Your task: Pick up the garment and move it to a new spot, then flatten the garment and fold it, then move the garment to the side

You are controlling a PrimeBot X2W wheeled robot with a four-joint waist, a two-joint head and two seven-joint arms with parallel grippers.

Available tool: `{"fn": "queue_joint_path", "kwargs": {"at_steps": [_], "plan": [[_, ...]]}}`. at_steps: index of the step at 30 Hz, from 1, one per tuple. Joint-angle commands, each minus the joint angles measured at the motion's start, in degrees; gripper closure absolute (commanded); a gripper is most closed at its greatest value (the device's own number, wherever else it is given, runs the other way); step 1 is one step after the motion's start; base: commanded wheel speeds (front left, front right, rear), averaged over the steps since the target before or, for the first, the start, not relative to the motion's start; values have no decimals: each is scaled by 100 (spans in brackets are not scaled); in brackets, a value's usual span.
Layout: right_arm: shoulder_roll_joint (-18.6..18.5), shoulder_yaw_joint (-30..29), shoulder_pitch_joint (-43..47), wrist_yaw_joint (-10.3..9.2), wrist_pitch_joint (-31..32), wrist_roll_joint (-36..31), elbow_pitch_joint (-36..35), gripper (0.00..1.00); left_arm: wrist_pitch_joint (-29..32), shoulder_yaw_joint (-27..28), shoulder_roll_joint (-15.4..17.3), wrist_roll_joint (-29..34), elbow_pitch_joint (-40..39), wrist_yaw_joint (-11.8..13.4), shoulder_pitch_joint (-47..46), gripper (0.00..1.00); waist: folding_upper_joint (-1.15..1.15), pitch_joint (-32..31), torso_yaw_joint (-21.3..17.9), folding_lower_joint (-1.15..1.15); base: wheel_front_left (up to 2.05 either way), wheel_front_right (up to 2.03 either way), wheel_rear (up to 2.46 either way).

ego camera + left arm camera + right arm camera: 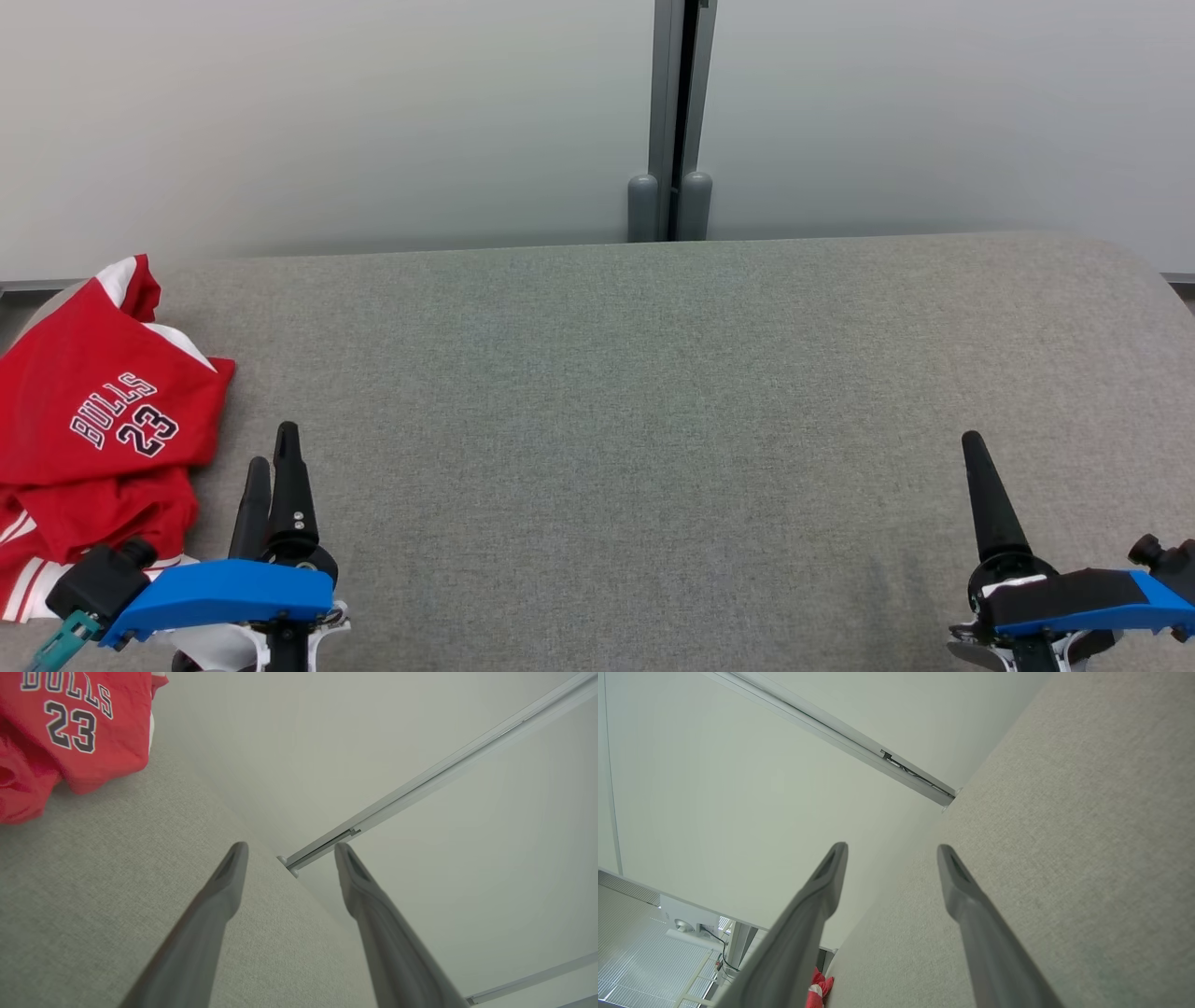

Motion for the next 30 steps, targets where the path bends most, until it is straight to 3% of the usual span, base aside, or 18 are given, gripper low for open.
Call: {"fn": "queue_joint_path", "kwargs": {"at_steps": [1, 13, 30], "plan": [[-39, 8, -25, 7, -74, -235, -113, 0, -72, -27, 41, 289, -94, 43, -135, 0, 0, 1, 1, 0, 0, 0, 0], [-45, 72, 11, 9, -303, -1343, -130, 0, -298, -185, 49, 1497, 40, 151, -94, 0, 0, -4, 10, 0, 0, 0, 0], [-52, 161, 75, 11, -563, -2576, -38, 0, -561, -313, 83, 2619, 253, 230, -36, 0, 0, -34, 22, 0, 0, 0, 0]]}}
